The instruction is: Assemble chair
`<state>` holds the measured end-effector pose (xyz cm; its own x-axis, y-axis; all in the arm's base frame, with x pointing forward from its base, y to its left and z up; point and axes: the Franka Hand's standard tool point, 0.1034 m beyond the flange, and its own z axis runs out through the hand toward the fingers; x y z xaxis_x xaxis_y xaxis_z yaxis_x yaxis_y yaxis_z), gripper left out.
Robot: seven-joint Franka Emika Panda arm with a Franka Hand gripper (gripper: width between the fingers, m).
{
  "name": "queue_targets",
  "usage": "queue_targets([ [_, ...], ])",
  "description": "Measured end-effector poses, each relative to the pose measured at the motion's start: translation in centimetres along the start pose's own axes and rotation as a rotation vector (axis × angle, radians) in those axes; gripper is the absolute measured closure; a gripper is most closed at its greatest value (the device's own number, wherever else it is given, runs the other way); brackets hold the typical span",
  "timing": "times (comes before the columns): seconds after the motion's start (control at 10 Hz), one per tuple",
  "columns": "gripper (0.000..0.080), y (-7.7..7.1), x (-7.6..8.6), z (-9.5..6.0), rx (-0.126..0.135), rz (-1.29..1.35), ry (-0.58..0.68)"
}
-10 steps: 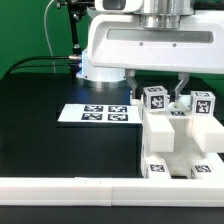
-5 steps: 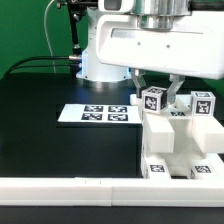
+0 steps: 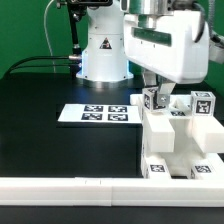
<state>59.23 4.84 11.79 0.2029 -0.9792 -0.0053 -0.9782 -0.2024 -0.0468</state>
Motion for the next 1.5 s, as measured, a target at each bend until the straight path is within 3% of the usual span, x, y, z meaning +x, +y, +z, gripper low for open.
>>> queue_targets([
  [0.3, 0.0518, 0.02, -0.07, 0.04, -0.001, -0.046, 0.0],
  [0.4, 0.0345, 0.24, -0.62, 0.15, -0.025, -0.107, 0.002],
  [0.5, 0.0217, 0.17, -0.69, 0.13, -0.023, -0.267, -0.004],
  [0.6, 0.0217, 0.17, -0.51, 0.07, -0.021, -0.468, -0.008],
  [0.7, 0.0164, 0.2, -0.37, 0.07, -0.02, -0.6, -0.01],
  [1.1, 0.0151, 0.25, -0.27, 0.14, -0.022, -0.84, -0.01],
  [1.2, 0.0151, 0.48, -0.53, 0.14, -0.045, -1.089, -0.029],
  [1.4, 0.0151, 0.5, -0.53, 0.23, -0.052, -1.044, -0.036],
  [1.5, 0.0259, 0.51, -0.51, 0.23, -0.053, -1.052, -0.035],
])
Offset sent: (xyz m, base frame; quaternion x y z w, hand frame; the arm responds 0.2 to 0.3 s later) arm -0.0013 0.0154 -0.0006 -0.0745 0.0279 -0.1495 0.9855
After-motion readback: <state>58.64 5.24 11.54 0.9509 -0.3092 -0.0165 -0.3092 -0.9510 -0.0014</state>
